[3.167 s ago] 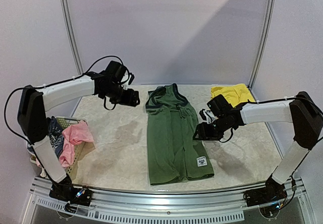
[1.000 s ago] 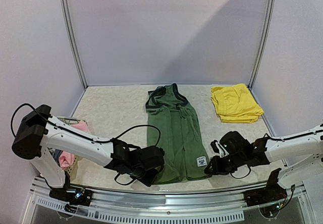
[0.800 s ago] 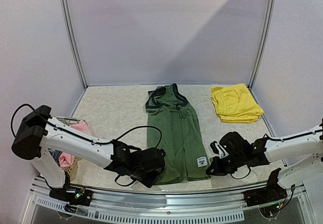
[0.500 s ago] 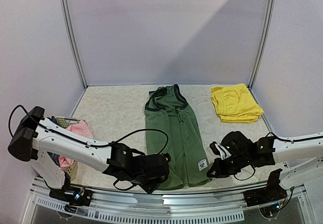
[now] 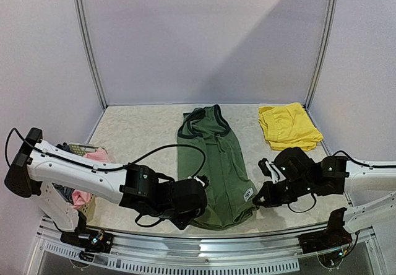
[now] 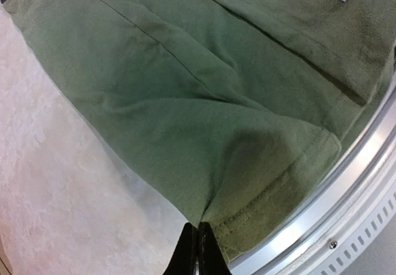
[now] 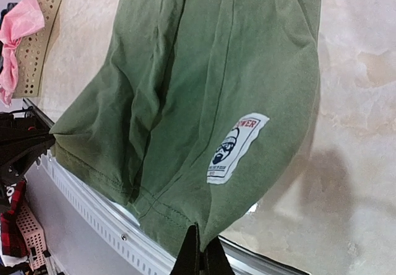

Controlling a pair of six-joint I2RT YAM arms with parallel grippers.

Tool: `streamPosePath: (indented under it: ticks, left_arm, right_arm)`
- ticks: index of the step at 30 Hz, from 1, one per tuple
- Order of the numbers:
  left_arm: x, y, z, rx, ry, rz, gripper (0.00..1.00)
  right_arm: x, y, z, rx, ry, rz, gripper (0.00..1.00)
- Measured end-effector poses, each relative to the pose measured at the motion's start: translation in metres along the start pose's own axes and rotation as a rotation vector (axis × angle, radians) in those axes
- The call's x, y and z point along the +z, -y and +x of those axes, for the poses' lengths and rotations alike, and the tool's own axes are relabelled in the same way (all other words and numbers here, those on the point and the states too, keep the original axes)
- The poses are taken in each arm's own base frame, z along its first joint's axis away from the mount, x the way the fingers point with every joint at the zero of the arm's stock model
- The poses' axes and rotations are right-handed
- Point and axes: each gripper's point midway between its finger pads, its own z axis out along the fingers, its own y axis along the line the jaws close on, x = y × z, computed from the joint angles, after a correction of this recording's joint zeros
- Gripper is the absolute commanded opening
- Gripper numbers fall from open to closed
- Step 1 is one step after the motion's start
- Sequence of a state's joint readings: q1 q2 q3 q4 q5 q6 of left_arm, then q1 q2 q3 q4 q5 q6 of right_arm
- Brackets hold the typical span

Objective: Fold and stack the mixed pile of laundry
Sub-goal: Fold the rectangle-folded tank top at the center of the board.

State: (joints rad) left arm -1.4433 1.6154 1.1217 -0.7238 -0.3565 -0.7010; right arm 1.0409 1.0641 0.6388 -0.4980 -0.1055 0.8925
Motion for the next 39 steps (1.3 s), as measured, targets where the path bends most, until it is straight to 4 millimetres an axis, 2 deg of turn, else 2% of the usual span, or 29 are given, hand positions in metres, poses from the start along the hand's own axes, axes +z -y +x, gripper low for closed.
streamPosePath:
  ticks: [6,12,16,23,30,39]
  left_arm:
    - [-0.001,-0.03,-0.032,-0.056,0.063,-0.068,0.0]
    - [-0.016,-0.063,-0.072,-0.127,0.142,-0.112,0.0]
    - [-0.026,-0.087,-0.099,-0.166,0.185,-0.143,0.0]
    - [-0.032,-0.131,-0.13,-0.21,0.218,-0.203,0.0]
    - [-0.012,-0.168,-0.143,-0.237,0.178,-0.247,0.0]
    - [0.022,-0.198,-0.156,-0.265,0.111,-0.24,0.0]
  right_arm:
    - [-0.007,-0.021,-0.042,-0.036,0.118,0.046,0.0]
    - [-0.016,-0.038,-0.095,-0.063,0.236,0.095,0.0]
    - [-0.016,-0.036,-0.124,-0.062,0.279,0.138,0.0]
    - [-0.004,-0.025,-0.164,-0.056,0.305,0.205,0.0]
    - [0.006,-0.015,-0.209,-0.042,0.336,0.228,0.0]
    - [0.03,-0.011,-0.248,-0.054,0.323,0.214,0.0]
